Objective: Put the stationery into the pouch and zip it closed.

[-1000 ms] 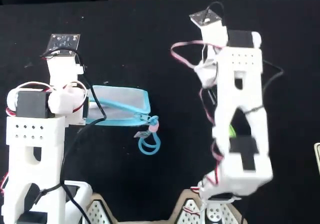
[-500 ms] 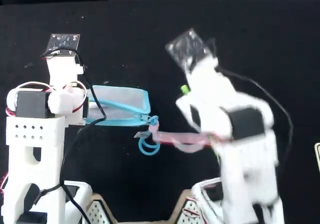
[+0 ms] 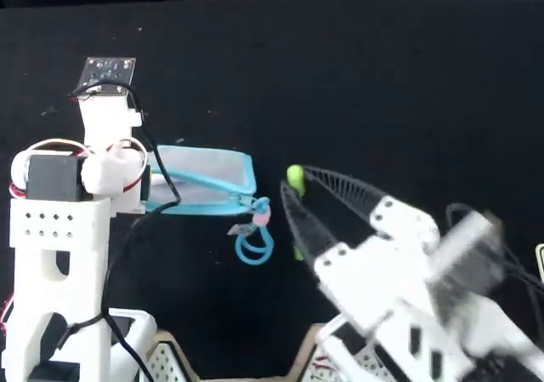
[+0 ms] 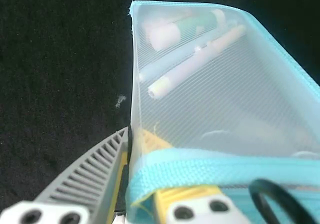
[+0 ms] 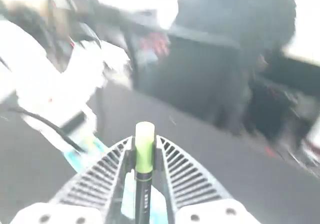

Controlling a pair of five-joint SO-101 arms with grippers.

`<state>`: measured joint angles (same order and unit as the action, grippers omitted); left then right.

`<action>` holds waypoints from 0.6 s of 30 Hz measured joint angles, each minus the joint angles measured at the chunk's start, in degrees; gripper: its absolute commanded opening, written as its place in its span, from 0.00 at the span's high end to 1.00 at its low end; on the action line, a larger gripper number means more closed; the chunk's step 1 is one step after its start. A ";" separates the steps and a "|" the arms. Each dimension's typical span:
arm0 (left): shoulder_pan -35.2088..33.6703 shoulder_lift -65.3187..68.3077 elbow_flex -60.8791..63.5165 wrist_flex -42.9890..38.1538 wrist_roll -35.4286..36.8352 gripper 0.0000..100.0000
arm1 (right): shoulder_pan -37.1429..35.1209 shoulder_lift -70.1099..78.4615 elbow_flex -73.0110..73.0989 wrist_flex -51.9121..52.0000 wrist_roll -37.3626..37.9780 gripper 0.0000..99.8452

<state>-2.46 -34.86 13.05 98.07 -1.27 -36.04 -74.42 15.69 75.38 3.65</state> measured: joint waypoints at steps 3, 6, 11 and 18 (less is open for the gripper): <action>0.00 0.00 0.00 0.00 0.00 0.97 | -5.80 -2.02 1.93 -4.92 -0.62 0.99; 0.00 0.00 0.00 0.00 0.00 0.97 | -9.32 -2.46 5.54 -11.08 -0.62 0.99; 0.00 0.00 0.00 0.00 0.00 0.97 | -10.20 -2.46 11.96 -22.24 -0.88 0.99; 0.00 0.00 0.00 0.00 0.00 0.97 | -12.84 -2.46 19.78 -35.52 -1.14 0.99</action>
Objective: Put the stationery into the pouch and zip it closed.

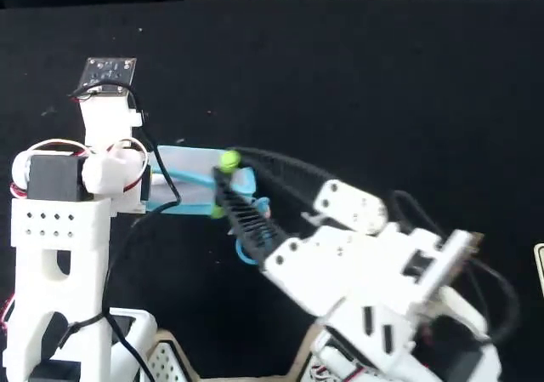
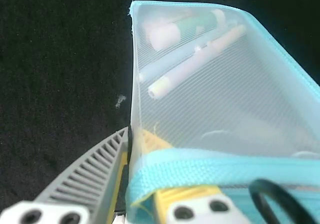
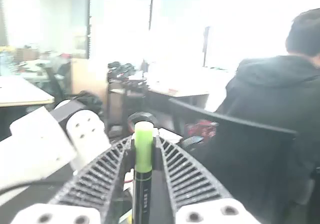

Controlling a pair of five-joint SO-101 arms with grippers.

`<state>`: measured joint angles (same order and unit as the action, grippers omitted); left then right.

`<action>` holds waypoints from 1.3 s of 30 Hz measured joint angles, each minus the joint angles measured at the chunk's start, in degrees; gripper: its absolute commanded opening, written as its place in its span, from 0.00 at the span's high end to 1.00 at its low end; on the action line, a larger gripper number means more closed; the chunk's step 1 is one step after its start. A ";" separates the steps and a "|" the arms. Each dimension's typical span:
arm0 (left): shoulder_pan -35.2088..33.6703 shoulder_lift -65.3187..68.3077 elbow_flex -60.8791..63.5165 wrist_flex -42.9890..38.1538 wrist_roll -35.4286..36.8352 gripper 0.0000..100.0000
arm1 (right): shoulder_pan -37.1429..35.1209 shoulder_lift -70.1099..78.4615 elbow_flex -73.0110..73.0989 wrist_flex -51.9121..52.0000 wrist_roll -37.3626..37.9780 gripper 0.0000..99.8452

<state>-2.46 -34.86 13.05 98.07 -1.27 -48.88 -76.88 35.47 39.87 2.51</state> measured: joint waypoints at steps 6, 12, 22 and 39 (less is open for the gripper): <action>0.00 0.00 0.00 0.00 0.00 0.97 | -2.02 0.09 6.24 -5.27 0.00 0.99; 0.00 0.00 0.00 0.00 0.00 0.97 | -2.02 0.70 7.47 -9.67 3.87 0.99; 0.00 0.00 0.00 0.00 0.00 0.97 | -2.02 0.44 19.08 -20.04 4.84 0.99; 0.09 0.00 0.00 0.00 0.00 0.97 | -0.53 0.35 25.14 -8.09 12.92 0.99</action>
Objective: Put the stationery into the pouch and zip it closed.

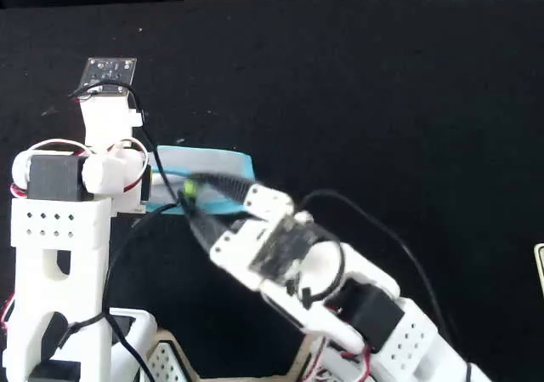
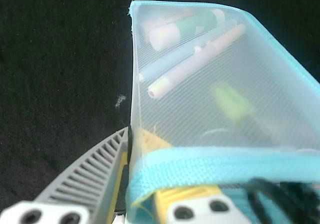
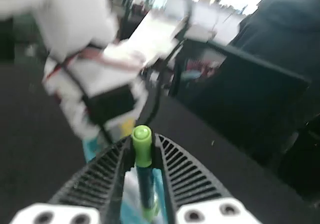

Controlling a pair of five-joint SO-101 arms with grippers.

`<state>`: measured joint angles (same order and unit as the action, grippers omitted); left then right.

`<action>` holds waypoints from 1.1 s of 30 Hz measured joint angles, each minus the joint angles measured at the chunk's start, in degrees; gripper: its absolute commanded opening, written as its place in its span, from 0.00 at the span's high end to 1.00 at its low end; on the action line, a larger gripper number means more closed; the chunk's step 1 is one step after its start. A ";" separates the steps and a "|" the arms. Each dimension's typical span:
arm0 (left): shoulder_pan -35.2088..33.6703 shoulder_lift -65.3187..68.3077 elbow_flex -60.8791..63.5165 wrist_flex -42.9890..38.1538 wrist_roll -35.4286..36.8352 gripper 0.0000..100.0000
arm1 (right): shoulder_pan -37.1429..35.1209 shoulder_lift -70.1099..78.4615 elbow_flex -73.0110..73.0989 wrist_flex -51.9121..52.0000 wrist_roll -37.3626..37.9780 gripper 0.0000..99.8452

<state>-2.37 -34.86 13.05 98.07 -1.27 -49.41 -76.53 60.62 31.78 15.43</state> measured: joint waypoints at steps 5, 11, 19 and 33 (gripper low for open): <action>0.00 0.00 0.00 0.00 0.00 0.97 | -5.63 0.00 -4.40 11.78 7.03 0.96; 0.00 0.00 0.00 0.00 0.00 0.97 | -6.15 0.00 -9.85 22.33 7.82 0.83; 0.00 0.00 0.00 0.00 0.00 0.97 | -2.11 -0.18 -19.78 32.00 6.42 0.88; 0.00 0.00 0.00 0.00 0.00 0.97 | 8.09 -0.79 -24.62 53.63 5.89 0.88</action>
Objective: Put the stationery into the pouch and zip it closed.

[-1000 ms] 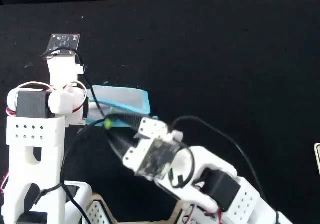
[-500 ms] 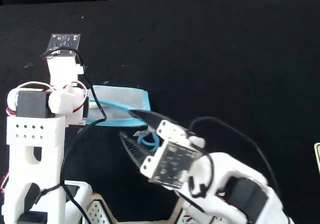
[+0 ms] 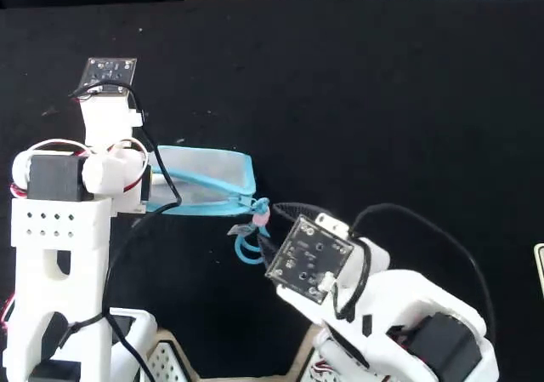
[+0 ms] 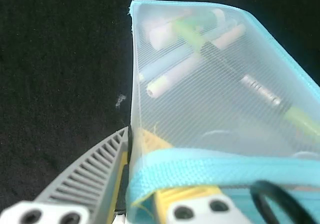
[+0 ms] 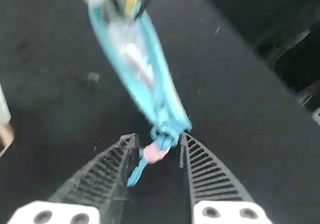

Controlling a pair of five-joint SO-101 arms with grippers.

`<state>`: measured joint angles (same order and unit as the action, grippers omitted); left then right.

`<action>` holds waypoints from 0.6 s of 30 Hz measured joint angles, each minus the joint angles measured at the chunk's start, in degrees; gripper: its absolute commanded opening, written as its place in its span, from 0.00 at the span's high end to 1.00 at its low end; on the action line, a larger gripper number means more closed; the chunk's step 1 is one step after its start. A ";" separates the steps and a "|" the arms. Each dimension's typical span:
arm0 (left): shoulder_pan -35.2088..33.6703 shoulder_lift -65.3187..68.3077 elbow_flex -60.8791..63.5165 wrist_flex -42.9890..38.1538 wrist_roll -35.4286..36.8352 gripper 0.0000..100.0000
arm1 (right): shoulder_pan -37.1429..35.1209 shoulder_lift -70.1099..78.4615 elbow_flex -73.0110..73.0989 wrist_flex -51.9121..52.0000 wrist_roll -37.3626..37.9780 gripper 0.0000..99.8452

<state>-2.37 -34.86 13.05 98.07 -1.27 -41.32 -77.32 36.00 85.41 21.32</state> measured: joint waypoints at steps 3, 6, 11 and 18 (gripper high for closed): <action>0.00 0.00 0.00 0.00 0.00 0.97 | 0.09 0.00 2.02 0.26 0.00 0.87; 0.00 0.00 0.00 0.00 0.00 0.97 | 0.09 0.00 7.03 -2.46 0.00 0.79; 0.00 0.00 0.00 0.00 0.00 0.97 | 0.09 -0.44 16.70 -7.03 0.00 0.80; 0.00 0.00 0.00 0.00 0.00 0.97 | 0.18 -14.07 20.66 -8.00 -0.09 0.82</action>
<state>-2.37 -34.86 13.05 98.07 -1.27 -41.14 -91.38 56.66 77.41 21.23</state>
